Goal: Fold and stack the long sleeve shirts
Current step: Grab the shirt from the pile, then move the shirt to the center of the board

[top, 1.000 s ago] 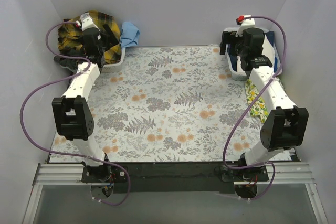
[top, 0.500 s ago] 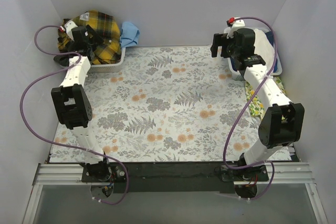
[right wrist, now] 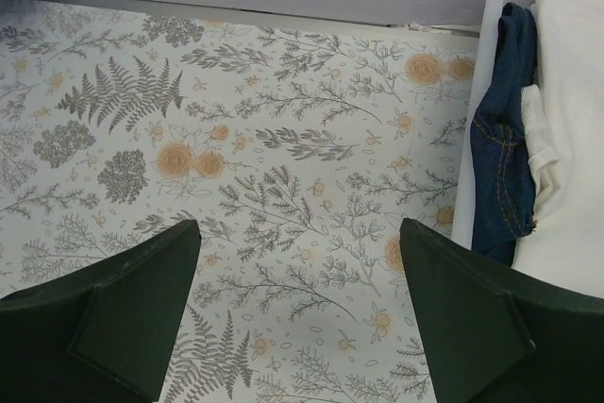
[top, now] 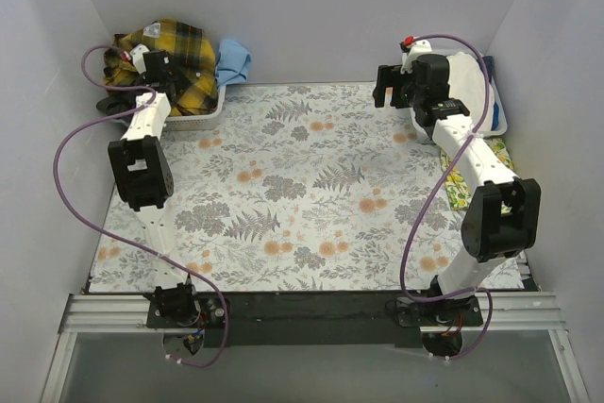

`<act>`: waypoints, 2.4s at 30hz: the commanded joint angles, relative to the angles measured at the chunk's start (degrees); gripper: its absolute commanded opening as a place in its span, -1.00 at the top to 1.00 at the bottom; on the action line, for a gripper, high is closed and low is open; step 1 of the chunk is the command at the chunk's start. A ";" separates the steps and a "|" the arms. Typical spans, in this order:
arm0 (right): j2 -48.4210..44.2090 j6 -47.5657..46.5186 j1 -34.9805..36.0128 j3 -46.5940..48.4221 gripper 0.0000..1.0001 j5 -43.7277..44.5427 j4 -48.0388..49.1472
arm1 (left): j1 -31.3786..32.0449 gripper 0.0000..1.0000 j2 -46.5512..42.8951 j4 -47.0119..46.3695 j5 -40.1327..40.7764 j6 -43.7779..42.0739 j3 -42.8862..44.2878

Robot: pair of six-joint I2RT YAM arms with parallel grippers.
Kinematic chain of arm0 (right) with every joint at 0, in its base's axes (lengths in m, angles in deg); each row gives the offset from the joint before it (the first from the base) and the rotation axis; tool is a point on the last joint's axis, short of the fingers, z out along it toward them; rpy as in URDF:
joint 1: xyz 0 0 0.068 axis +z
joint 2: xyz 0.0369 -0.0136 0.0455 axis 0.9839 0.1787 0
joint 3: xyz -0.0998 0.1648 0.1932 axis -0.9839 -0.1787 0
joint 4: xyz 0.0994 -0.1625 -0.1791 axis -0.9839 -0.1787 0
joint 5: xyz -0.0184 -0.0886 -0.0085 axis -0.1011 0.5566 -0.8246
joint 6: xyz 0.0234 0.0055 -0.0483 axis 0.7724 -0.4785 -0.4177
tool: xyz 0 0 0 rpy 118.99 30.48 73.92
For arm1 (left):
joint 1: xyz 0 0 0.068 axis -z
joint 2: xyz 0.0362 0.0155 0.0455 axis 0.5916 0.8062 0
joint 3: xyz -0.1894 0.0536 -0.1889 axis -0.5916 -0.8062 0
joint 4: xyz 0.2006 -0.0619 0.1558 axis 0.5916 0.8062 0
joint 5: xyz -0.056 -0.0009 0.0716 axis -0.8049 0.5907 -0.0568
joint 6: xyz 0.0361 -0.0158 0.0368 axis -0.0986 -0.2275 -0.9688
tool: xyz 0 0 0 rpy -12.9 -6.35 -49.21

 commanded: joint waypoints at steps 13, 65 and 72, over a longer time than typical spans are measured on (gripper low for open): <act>1.72 2.60 0.14 3.09 -0.86 1.76 -0.01 | 0.19 1.00 -5.85 5.58 -6.94 1.66 4.90; -2.50 3.83 0.84 0.72 -0.83 -4.22 -1.24 | 0.19 1.00 -20.10 -50.67 -29.97 24.24 22.99; -2.14 3.40 0.67 1.68 -0.83 -2.55 -1.50 | 3.44 1.00 -18.95 -53.39 -54.57 34.18 22.14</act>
